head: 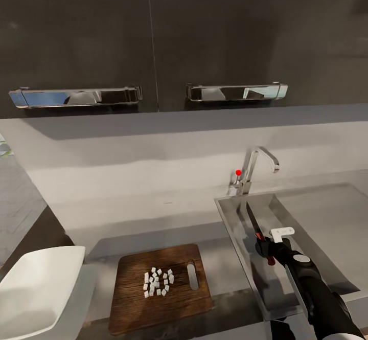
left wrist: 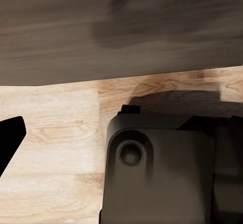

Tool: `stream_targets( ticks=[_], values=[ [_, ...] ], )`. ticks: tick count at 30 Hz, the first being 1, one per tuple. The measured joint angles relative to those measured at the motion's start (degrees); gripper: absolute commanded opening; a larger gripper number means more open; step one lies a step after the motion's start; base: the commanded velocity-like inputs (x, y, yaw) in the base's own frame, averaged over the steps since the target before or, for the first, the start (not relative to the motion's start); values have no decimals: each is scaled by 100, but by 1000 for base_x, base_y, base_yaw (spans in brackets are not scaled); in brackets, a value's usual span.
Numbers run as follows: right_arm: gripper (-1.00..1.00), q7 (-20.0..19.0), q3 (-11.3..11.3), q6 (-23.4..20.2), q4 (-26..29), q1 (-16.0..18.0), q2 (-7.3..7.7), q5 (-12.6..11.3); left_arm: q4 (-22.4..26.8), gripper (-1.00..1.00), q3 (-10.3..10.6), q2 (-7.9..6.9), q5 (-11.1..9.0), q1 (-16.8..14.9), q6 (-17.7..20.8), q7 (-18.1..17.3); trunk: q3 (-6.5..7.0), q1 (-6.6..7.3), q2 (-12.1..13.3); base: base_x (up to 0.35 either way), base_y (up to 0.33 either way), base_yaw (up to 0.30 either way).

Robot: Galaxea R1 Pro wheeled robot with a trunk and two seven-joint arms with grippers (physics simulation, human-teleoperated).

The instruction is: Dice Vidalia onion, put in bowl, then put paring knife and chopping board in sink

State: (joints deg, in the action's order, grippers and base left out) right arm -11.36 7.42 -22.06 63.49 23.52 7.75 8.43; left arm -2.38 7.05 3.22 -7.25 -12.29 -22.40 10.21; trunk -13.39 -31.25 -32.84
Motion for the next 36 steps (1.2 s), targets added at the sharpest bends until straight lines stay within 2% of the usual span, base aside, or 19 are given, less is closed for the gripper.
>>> stream_targets(
  ticks=[14,22,29,36],
  values=[
    [-100,0,0,0,-4,0,-2,0,0,100,0,0,0,0,-1,0,-252,-308,-563,0,0,0],
    [-100,0,0,0,-4,0,0,0,0,100,0,1,0,0,-4,0,-253,-309,-565,-5,0,0],
    [-100,0,-1,1,-12,1,0,1,-1,100,1,1,0,-1,-4,8,-253,-311,-565,-186,0,0],
    [-100,0,-8,0,-48,0,-6,0,0,100,0,0,0,0,-4,9,-253,-309,-565,-33,0,0]
  ],
)
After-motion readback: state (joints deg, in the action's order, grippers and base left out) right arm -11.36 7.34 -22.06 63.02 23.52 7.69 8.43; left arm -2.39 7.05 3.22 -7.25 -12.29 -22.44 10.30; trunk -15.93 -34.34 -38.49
